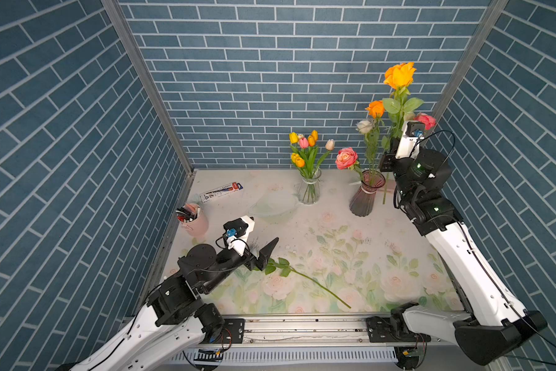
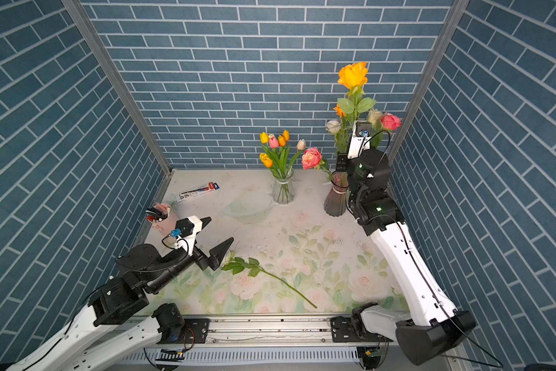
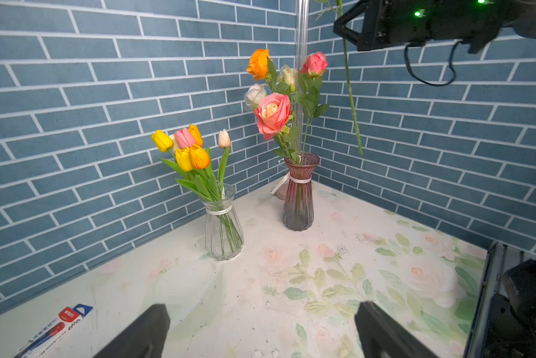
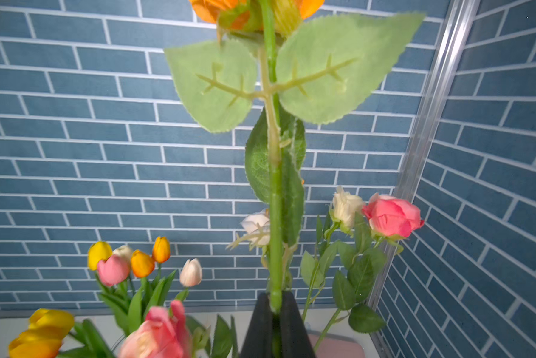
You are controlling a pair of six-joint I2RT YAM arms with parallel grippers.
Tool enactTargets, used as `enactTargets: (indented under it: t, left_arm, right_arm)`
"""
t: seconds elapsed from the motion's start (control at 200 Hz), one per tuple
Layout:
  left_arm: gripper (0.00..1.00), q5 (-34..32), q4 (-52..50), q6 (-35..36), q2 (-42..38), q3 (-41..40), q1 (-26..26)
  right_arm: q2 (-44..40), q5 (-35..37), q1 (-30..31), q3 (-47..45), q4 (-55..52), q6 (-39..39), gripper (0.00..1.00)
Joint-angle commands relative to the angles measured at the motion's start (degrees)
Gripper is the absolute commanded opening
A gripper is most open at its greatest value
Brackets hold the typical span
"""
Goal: Arrange the flowers in different vases according to their variety
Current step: Insert the flower into the vase.
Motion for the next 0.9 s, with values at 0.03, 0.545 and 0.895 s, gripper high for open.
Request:
enactTargets:
  t: [0.03, 0.545, 0.895]
  left_arm:
    - [1.00, 0.9, 2.9, 4.9, -1.6, -2.3, -0.1]
    - [1.00, -2.6, 6.1, 5.8, -6.2, -7.5, -0.1]
    - [1.00, -2.2, 5.7, 5.9, -6.4, -8.1, -0.1]
  right_arm:
    - [5.0, -8.8, -4.6, 1.8, 7.1, 0.8, 0.00]
    - [18.3, -14.3, -9.3, 4.7, 24.0, 0.8, 0.00]
    - [19.6, -14.0, -9.4, -10.3, 32.3, 1.1, 0.00]
